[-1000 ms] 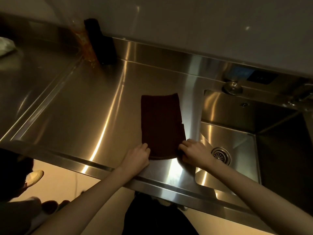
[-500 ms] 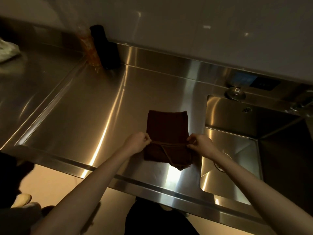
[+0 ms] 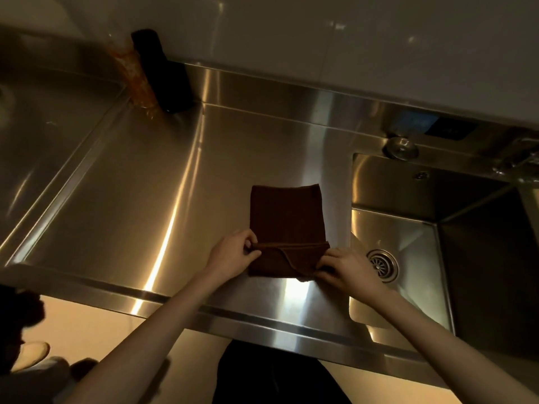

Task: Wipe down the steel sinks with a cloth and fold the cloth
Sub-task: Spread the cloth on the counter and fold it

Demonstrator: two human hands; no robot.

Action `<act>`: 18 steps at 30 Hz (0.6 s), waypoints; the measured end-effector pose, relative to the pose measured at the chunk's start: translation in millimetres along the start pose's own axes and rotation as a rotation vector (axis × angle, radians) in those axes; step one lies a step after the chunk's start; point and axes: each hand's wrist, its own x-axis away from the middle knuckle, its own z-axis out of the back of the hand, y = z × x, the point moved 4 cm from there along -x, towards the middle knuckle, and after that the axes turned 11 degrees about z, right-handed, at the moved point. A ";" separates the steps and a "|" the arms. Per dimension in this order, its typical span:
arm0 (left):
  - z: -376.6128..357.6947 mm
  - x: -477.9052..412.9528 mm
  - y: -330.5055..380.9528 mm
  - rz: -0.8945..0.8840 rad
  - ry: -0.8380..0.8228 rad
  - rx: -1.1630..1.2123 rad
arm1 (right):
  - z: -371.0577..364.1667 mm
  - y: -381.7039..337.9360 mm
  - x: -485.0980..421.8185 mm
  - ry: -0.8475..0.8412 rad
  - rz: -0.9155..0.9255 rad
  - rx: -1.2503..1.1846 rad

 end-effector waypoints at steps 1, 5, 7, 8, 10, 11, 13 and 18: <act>0.2 -0.7 -1.6 0.014 -0.017 0.014 | -0.5 7.2 0.4 -0.013 -0.112 -0.140; 0.2 -2.0 -2.8 0.055 -0.028 0.061 | -10.6 35.4 12.5 0.167 -0.597 -0.532; 2.3 4.9 1.7 -0.022 0.096 -0.056 | -8.9 37.8 20.5 0.284 -0.694 -0.463; 3.6 10.5 6.1 -0.107 0.180 -0.137 | -6.3 34.2 22.9 0.334 -0.691 -0.398; 3.4 26.7 17.7 -0.333 0.274 -0.236 | 4.4 15.3 20.9 0.418 -0.502 -0.219; 0.0 33.8 20.6 -0.443 0.273 -0.267 | 7.7 3.1 17.6 0.413 -0.342 -0.140; -9.1 42.0 18.2 -0.582 0.237 -0.334 | 1.2 -14.5 11.7 0.291 -0.060 -0.046; -14.4 36.5 3.8 -0.548 0.078 -0.383 | -15.8 3.9 1.7 0.131 -0.130 -0.184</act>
